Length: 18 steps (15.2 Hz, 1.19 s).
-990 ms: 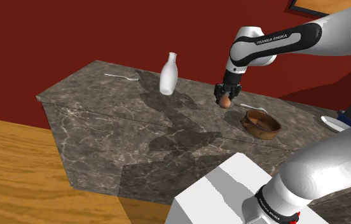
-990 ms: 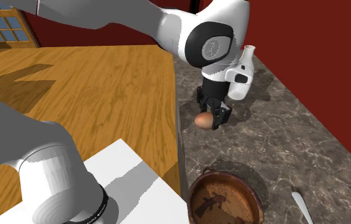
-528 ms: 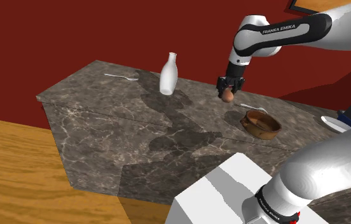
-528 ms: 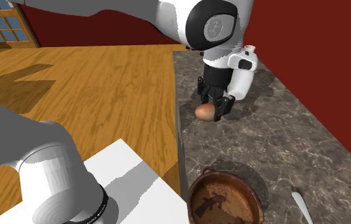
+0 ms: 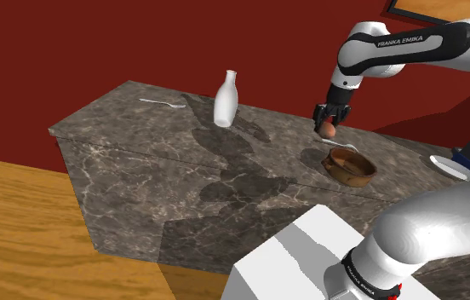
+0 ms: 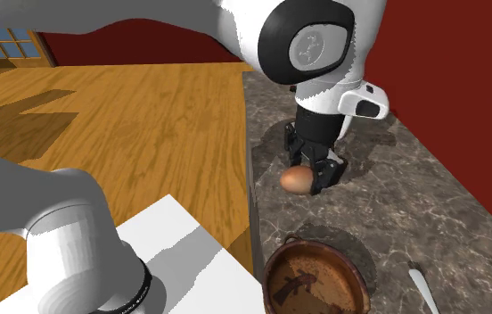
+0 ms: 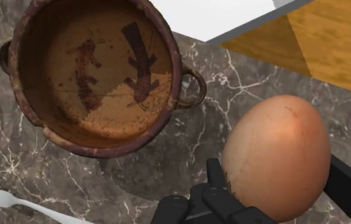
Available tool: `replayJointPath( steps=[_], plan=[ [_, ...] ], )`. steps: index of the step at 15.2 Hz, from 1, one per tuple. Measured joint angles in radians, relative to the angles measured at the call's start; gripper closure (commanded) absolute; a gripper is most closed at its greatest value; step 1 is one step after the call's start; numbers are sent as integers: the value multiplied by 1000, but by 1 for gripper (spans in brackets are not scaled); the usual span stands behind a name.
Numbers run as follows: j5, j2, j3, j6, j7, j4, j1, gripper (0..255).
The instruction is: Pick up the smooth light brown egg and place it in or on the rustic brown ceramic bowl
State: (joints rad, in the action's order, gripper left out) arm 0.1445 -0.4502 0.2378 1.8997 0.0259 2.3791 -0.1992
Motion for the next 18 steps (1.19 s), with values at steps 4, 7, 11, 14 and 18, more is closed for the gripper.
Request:
replayJointPath(
  steps=[4,7,11,14,18],
  plan=[
    [40,-45,55,-7,74,31,-42,255],
    [78,-65,116,-8,152,40,-82,255],
    [120,-70,191,-15,251,23,-125,255],
    [135,-68,219,5,280,36,-140,255],
    [143,-53,234,58,284,74,-142,255]
  ],
)
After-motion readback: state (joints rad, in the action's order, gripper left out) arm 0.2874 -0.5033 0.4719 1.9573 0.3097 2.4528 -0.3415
